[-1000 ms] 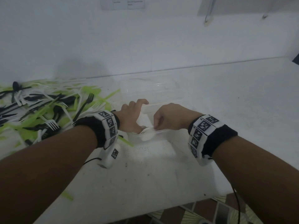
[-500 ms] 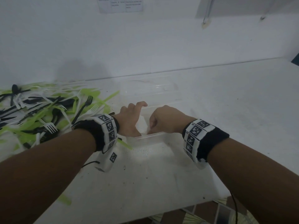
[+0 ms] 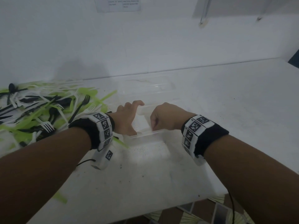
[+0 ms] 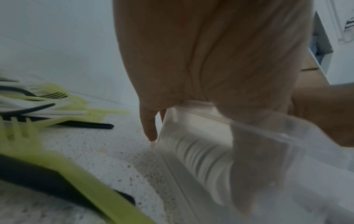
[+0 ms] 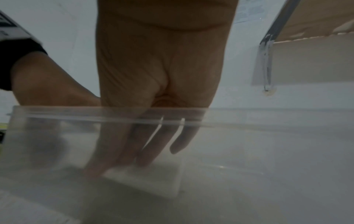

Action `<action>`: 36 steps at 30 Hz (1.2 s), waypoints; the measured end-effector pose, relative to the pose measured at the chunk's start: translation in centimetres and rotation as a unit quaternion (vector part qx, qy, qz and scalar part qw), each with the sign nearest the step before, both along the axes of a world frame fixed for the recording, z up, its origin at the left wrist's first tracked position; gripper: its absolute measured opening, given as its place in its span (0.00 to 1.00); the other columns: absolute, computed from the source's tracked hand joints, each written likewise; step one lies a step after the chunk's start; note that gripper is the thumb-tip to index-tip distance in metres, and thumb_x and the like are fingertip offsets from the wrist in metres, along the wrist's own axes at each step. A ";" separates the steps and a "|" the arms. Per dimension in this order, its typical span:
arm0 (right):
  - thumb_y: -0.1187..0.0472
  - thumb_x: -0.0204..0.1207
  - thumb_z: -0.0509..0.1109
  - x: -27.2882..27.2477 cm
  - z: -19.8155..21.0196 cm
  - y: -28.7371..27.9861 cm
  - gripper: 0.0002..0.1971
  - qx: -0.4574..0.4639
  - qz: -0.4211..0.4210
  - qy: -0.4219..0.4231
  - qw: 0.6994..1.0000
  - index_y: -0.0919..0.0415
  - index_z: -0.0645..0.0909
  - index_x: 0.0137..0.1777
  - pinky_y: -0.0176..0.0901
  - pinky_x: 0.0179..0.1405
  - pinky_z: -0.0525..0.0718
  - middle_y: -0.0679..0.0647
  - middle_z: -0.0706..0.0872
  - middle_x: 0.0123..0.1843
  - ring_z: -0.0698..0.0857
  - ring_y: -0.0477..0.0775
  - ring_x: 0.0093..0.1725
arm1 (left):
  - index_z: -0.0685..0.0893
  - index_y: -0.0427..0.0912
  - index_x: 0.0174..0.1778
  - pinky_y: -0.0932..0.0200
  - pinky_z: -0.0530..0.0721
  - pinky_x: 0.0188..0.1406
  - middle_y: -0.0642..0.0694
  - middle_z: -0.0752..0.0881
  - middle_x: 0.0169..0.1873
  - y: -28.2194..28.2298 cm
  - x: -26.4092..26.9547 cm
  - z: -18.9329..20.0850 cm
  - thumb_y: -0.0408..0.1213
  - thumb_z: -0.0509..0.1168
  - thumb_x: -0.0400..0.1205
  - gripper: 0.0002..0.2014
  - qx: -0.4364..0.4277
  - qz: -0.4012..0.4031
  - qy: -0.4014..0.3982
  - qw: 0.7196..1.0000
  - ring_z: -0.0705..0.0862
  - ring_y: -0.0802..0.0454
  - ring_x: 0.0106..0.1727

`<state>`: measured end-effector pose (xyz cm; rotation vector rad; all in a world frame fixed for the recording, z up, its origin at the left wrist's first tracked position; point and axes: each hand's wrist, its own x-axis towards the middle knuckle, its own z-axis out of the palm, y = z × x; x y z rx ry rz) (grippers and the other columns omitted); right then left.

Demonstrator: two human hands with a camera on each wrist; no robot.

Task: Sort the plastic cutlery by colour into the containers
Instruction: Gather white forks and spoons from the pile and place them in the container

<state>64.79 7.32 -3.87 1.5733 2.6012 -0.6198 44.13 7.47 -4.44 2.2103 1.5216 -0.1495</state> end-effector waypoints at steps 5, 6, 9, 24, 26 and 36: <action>0.57 0.74 0.79 0.4 0.2 -0.4 0.04 0.004 -0.005 0.012 1.000 0.48 0.92 0.40 0.42 0.48 0.88 0.40 0.92 0.39 0.88 0.43 0.42 | 0.49 0.62 0.83 0.33 0.73 0.74 0.43 0.69 0.75 0.3 -0.5 0.2 0.50 0.86 0.67 0.59 -0.020 0.002 -0.028 0.999 0.68 0.41 0.74; 0.56 0.75 0.78 0.5 0.3 -0.4 0.03 0.006 -0.001 0.007 1.000 0.48 0.93 0.41 0.42 0.47 0.88 0.39 0.92 0.39 0.88 0.43 0.42 | 0.50 0.64 0.82 0.33 0.72 0.75 0.43 0.69 0.76 0.4 -0.6 0.4 0.53 0.86 0.66 0.59 -0.024 0.003 -0.035 0.999 0.68 0.42 0.75; 0.53 0.77 0.77 0.4 0.9 -0.2 0.03 0.000 0.002 0.002 1.000 0.48 0.92 0.43 0.44 0.48 0.87 0.40 0.91 0.42 0.87 0.43 0.43 | 0.56 0.69 0.81 0.34 0.69 0.78 0.45 0.70 0.77 0.7 -1.5 1.0 0.64 0.84 0.63 0.56 -0.030 0.025 -0.053 0.998 0.67 0.43 0.80; 0.26 0.76 0.67 -19.5 6.1 1.5 0.43 -0.102 -0.015 0.236 0.966 0.46 0.63 0.85 0.50 0.59 0.85 0.56 0.80 0.75 0.83 0.59 0.68 | 0.53 0.48 0.90 0.48 0.72 0.78 0.47 0.63 0.87 -5.7 -22.9 7.5 0.67 0.68 0.80 0.49 0.031 0.248 0.002 0.968 0.69 0.44 0.84; 0.20 0.72 0.64 -23.3 5.9 1.4 0.49 -0.121 0.014 0.204 0.971 0.45 0.59 0.87 0.61 0.70 0.83 0.58 0.76 0.80 0.80 0.61 0.73 | 0.51 0.51 0.91 0.47 0.71 0.80 0.47 0.62 0.88 -7.0 -26.3 7.6 0.69 0.67 0.79 0.51 0.028 0.278 -0.002 0.960 0.68 0.45 0.84; 0.16 0.71 0.58 -39.4 5.5 0.1 0.42 -0.079 0.069 0.132 0.986 0.52 0.78 0.67 0.51 0.53 0.81 0.48 0.84 0.58 0.83 0.55 0.58 | 0.77 0.46 0.76 0.52 0.79 0.65 0.46 0.83 0.70 -11.4 -40.8 7.6 0.61 0.66 0.84 0.30 0.055 0.345 0.004 0.937 0.81 0.46 0.67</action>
